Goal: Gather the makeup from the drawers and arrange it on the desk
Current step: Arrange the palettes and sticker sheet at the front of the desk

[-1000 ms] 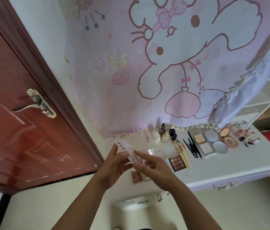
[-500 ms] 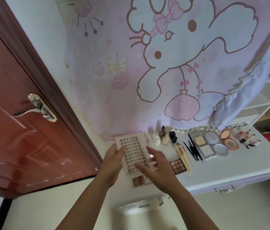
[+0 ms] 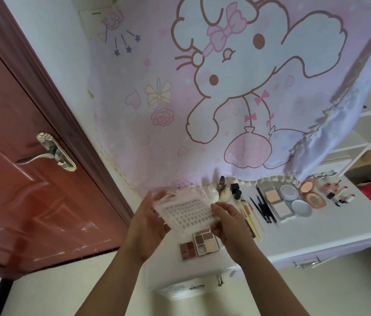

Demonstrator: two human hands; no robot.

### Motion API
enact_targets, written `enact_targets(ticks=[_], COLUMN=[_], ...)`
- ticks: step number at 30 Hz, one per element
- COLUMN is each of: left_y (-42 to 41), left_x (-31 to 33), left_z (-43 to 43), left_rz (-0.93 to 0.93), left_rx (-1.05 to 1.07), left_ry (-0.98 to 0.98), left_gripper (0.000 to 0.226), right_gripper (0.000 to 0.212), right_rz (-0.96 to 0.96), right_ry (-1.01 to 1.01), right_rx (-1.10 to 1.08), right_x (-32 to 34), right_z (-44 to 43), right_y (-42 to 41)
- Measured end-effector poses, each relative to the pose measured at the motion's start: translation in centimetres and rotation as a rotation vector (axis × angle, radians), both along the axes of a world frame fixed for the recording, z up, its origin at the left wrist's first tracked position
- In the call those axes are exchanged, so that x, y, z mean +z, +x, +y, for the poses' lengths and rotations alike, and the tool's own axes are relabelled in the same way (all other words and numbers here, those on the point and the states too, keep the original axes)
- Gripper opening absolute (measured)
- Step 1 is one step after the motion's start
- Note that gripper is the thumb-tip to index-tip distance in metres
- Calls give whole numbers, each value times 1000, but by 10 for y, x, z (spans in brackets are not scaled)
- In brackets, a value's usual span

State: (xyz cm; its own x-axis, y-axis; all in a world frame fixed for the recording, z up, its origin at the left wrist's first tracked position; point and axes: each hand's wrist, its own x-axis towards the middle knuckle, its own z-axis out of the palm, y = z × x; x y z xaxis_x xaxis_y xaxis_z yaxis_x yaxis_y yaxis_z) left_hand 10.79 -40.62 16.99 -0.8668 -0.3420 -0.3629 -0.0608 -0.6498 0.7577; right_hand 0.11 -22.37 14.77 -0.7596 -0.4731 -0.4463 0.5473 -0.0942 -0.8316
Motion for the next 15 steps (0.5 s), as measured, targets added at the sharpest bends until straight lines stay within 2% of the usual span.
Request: enact_targets(ticks=[2,4,6,9,12,13,15], left_y=[0,-4,-9,-18,-24,-24,-22], left_x=[-7,-9,-2,4,2,3,7], left_z=[2,11,16,15,10,10,10], left_rz=[115,165,155,61,-121,-170,-219], left_rx=[24,6,66,239,316,321,289], left_ry=[-16,-137,-153,-49,16,37,76], left_gripper=[71,81,76,59,49,49,63], right_gripper=[9,8,13,27,50,57,63], right_rz=[-119,-142,-85,163,661,776,840], right_ry=[-68,-66,-2,147,391,457,477], right_rx=[-37,19,114,299,497,527,522], right_x=[3,8,11,13,10,8,6], right_z=[-2,-4,-7,-6,-3,-1,0], right_y=[4,11,17,23,25,25,23])
